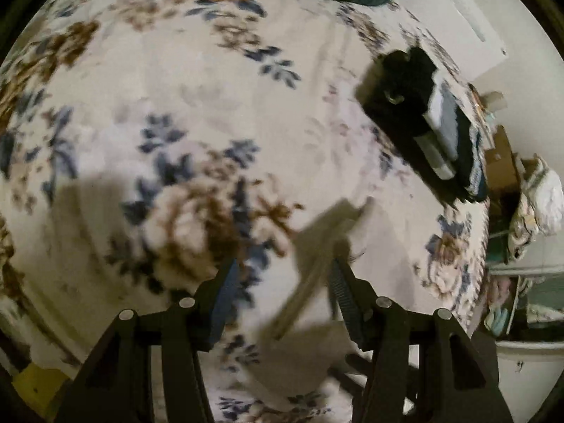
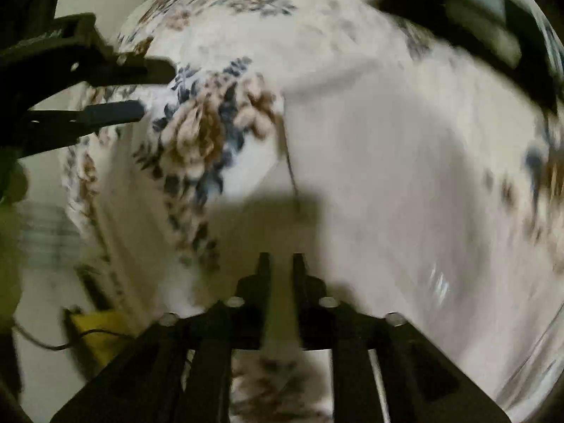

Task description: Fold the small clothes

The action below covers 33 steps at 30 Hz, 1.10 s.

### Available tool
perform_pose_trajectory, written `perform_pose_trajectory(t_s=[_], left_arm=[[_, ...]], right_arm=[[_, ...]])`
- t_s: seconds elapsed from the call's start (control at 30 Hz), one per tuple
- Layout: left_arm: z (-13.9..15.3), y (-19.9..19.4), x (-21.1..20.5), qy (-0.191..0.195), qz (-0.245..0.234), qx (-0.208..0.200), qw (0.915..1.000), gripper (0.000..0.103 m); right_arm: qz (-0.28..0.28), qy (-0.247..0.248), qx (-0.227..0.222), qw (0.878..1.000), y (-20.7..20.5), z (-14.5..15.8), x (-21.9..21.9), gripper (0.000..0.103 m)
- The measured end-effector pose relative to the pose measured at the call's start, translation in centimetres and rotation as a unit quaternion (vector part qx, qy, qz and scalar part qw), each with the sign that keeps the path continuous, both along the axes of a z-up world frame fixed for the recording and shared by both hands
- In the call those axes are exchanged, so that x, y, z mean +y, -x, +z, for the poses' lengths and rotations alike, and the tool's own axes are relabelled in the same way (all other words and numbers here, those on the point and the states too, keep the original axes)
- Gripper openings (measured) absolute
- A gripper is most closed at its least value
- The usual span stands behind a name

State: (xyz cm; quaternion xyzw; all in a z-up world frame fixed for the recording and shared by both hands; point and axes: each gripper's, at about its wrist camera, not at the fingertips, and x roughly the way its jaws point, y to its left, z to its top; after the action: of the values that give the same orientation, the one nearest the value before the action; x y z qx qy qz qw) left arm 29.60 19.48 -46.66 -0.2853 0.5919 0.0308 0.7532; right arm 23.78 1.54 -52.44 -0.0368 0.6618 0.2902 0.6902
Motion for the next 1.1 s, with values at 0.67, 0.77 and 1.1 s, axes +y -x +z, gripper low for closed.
perform_pose_trajectory(t_s=[0.67,0.77,1.1], left_arm=[[-1.5,-3.6,-9.0,-0.022,-0.121,-0.033,0.9919,0.004],[0.8,-1.6,-7.2,0.001,-0.082,-0.043,0.9957,0.004],[-2.3,3.6,-5.1,0.047,-0.055,0.018,0.9973,0.008]], right_arm=[[-0.537,-0.117,0.145,0.823,3.0,-2.3,-29.8,0.054],[-0.547,-0.108,0.124,0.821,3.3,-1.8,-29.7,0.008],[-0.545,-0.078,0.121,0.826,3.8,0.4,-33.1,0.004]])
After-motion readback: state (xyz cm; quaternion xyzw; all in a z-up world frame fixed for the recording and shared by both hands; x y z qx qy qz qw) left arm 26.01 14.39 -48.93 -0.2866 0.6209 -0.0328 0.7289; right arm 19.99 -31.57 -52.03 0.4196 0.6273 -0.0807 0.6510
